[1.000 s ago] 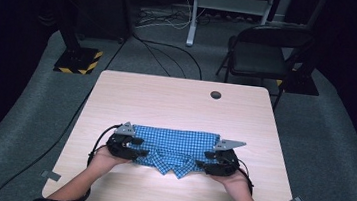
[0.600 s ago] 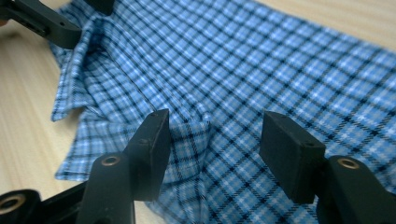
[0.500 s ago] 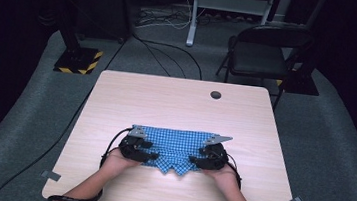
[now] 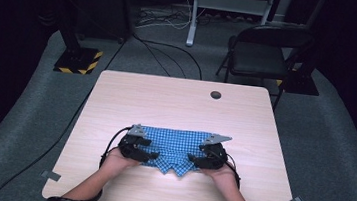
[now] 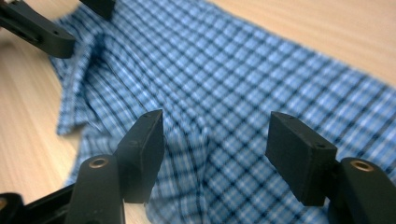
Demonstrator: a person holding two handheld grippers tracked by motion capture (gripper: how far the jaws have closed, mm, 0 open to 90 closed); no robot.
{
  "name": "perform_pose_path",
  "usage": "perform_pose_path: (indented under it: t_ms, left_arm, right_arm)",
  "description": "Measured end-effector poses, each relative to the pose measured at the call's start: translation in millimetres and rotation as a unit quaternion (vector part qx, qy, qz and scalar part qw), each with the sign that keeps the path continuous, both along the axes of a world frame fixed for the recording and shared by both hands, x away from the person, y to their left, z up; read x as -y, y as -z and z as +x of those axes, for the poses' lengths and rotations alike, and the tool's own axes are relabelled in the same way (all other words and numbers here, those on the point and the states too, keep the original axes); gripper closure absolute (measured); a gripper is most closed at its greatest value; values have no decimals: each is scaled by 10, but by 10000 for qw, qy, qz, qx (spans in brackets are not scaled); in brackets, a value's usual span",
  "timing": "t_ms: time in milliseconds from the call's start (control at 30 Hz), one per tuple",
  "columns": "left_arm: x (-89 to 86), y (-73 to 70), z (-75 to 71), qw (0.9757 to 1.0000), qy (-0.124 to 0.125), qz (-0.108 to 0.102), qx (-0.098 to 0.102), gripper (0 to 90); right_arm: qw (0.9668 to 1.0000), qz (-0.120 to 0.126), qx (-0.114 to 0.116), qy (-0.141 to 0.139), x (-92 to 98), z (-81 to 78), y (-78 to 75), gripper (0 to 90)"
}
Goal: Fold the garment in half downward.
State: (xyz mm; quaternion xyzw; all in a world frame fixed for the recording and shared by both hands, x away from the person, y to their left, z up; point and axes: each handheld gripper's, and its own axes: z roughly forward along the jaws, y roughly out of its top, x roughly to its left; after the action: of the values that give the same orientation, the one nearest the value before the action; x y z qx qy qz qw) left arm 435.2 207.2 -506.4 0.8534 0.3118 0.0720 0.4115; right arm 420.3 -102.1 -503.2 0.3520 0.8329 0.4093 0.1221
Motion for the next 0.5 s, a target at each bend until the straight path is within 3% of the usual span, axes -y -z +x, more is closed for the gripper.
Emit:
perform_pose_path:
  t_ms: [200, 500]
  left_arm:
    - [8, -23, 132, 9998, -187, 37, 19, 255]
    - [-71, 127, 268, 9986, -476, -70, -200, 247]
  right_arm:
    - [9998, -151, 70, 101, -44, 143, -51, 317]
    - [9982, -63, -311, 518, 45, 357, 103, 340]
